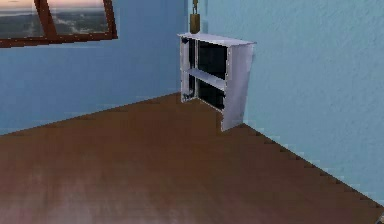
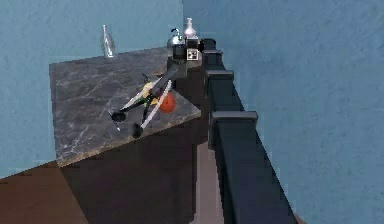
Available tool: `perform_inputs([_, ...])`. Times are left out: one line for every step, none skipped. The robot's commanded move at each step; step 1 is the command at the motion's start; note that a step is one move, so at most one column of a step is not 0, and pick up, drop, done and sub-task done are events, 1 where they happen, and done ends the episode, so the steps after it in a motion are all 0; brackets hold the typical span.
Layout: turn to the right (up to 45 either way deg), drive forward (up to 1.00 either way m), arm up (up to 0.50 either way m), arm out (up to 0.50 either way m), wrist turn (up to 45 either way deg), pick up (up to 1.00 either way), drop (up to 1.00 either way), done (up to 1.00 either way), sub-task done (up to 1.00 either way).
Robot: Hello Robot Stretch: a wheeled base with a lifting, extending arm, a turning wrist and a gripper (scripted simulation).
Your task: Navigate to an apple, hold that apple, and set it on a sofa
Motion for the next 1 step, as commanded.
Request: perform_inputs([0.0, 0.0, 0.0, 0.0, 45.0, 0.0, 0.0, 0.0, 0.0])
